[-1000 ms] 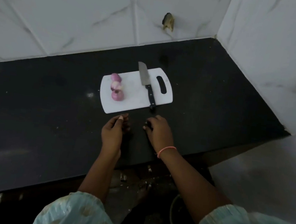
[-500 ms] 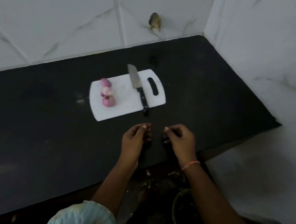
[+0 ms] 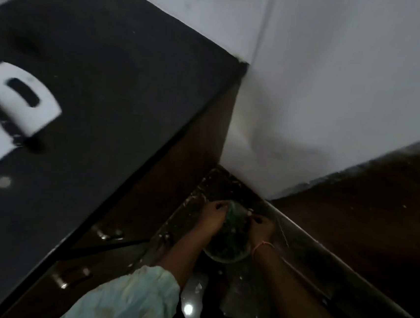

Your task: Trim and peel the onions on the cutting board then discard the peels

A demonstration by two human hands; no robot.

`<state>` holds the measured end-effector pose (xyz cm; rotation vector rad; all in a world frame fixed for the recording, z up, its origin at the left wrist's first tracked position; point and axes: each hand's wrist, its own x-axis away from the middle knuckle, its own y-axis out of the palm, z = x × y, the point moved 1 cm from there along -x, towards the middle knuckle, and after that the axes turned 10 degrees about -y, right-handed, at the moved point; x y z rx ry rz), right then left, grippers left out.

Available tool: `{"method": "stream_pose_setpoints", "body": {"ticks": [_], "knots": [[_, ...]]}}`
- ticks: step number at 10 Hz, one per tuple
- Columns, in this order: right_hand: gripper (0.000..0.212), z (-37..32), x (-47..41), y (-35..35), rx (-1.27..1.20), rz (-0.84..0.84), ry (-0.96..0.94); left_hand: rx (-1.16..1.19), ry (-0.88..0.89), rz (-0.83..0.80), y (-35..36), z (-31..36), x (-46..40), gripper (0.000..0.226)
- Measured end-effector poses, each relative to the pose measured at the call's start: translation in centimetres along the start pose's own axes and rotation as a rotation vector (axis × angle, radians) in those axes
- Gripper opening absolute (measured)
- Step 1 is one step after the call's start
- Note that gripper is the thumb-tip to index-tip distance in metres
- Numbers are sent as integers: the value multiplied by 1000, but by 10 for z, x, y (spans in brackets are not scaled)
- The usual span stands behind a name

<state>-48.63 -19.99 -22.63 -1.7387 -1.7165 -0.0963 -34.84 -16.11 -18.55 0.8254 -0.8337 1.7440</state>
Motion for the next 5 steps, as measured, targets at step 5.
{"method": "stream_pose_setpoints", "body": {"ticks": [5], "knots": [[30, 4, -8, -24, 375, -121, -95, -440, -66, 213, 59, -43, -51, 39]]}}
